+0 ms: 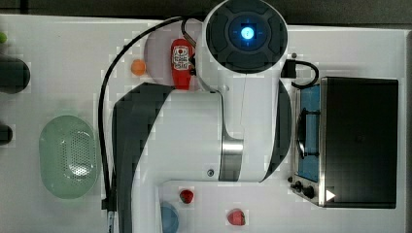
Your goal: Pick ketchup from plate and place it on table.
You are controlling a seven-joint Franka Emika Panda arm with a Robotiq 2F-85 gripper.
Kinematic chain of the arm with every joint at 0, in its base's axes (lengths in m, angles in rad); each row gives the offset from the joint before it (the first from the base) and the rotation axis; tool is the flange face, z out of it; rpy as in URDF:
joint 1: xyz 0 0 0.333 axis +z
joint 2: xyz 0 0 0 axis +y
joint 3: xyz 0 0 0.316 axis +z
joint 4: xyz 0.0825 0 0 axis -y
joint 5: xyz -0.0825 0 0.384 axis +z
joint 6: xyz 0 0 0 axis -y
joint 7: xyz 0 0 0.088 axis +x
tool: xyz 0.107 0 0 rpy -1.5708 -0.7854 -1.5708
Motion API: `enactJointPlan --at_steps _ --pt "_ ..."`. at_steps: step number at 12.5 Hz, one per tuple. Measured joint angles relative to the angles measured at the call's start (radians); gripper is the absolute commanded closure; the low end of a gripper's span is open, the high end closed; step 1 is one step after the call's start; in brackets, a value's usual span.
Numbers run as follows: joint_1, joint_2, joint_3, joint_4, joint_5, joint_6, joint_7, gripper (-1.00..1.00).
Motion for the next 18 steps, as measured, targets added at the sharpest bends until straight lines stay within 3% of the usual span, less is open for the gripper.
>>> enactJointPlan --at_steps 3,9,14,18 --pt "-0.054 -0.094 0.047 -0.053 0.007 -0.174 0.000 -1.00" --pt "-0.090 -0.113 0.082 -0.016 0.000 -0.168 -0.005 -1.00" --pt "-0.087 0.087 0.145 -0.018 -0.005 -0.091 -0.018 -1.00" --pt "-0.077 0.251 0.165 -0.030 -0.006 0.053 -0.173 -1.00"
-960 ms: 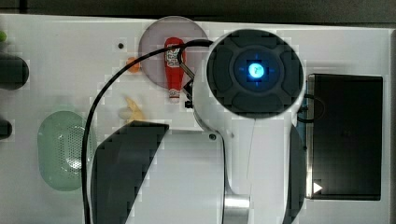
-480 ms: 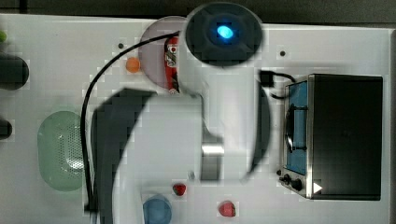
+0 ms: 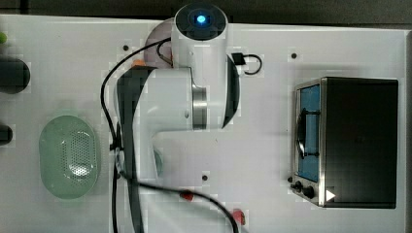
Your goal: Pick ketchup from plate and place it on table.
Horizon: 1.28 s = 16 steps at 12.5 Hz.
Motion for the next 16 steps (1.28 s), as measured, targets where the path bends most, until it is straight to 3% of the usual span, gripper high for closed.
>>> enactJointPlan --at_steps 8,13,16 --pt "0.036 0.234 0.012 0.002 0.003 0.334 -0.242 -1.00" --pt "0.044 0.383 0.014 0.053 -0.102 0.520 -0.299 -1.00" --pt "0.047 0.456 0.002 0.085 -0.116 0.620 -0.310 -1.00"
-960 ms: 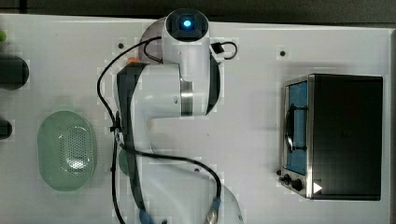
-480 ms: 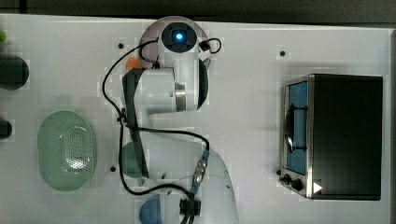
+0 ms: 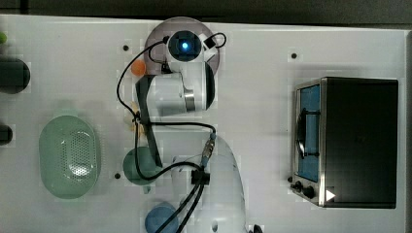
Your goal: Pick ketchup from plate and place it on table.
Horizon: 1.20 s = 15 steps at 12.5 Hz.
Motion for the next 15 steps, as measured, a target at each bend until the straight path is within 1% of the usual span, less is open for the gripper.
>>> enactJointPlan --at_steps 2,5,6,8,9,13,15 --pt "0.000 0.026 0.001 0.006 -0.029 0.051 -0.001 -1.00" --pt "0.002 0.058 0.003 0.026 -0.045 0.100 -0.001 -1.00" --pt "0.003 0.075 0.004 0.046 -0.062 0.103 -0.001 -0.91" --pt "0.006 0.088 0.002 0.060 -0.064 0.109 -0.002 -0.42" --pt "0.009 0.088 0.002 0.061 -0.063 0.106 -0.002 -0.21" --pt "0.013 0.088 -0.001 0.067 -0.055 0.106 -0.003 -0.21" --pt "0.013 0.085 0.000 0.091 -0.063 0.094 -0.003 -0.21"
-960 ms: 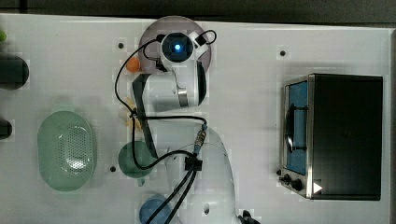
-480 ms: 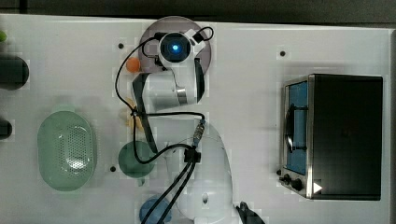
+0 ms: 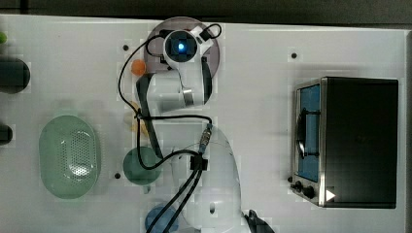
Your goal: Pick ketchup from plate and place it on table.
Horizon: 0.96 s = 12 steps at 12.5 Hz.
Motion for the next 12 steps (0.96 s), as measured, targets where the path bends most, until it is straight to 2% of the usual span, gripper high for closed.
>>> enactJointPlan --at_steps 4,7,9,12 --pt "0.000 -0.073 -0.007 0.026 0.026 -0.183 0.002 -0.21" --pt "-0.022 -0.174 0.009 0.061 0.145 -0.337 0.002 -0.21" --pt "-0.041 -0.289 0.010 0.029 0.183 -0.413 0.002 -0.21" --pt "-0.090 -0.480 0.003 -0.086 0.188 -0.415 0.003 -0.21"
